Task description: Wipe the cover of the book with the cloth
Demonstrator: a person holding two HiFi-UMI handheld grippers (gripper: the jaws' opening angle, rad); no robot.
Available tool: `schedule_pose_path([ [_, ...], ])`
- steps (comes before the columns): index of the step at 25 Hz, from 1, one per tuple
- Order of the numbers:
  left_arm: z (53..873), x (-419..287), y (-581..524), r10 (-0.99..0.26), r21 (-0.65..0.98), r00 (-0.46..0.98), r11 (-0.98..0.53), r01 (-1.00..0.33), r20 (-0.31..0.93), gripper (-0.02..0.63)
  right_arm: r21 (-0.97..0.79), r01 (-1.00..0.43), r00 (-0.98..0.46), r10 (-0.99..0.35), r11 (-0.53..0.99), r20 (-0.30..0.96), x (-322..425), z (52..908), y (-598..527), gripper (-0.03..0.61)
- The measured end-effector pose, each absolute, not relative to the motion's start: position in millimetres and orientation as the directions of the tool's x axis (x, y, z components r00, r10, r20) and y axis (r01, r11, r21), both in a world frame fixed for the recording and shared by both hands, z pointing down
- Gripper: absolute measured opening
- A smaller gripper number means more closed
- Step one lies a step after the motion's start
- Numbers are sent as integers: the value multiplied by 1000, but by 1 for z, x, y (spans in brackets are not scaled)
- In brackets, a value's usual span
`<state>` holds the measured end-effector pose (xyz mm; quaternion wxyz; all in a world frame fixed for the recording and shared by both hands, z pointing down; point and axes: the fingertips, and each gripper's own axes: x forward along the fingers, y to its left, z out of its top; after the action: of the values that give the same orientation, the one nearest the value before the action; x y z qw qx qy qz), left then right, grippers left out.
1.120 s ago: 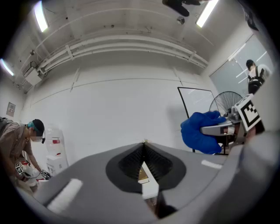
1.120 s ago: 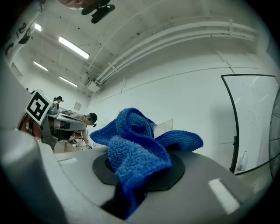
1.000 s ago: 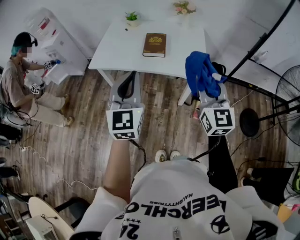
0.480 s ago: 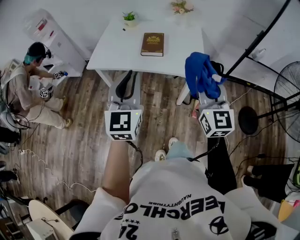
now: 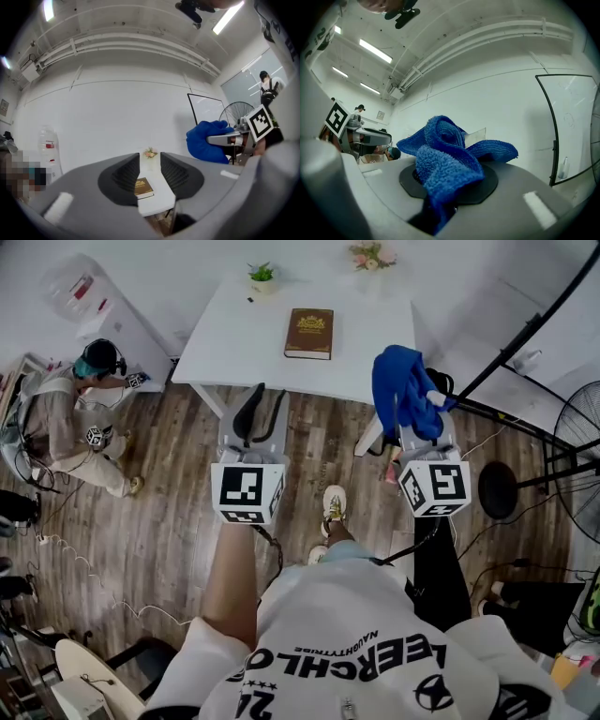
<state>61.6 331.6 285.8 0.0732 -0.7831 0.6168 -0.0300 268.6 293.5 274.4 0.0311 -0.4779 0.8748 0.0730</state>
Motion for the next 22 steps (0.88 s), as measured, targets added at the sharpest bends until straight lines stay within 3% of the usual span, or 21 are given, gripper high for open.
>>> schedule_pose_path([
  [22,297,25,103,-977,-177,213,-208,-962,-8,146,32,-801,-596,-793,597,-130,220,288,39,89],
])
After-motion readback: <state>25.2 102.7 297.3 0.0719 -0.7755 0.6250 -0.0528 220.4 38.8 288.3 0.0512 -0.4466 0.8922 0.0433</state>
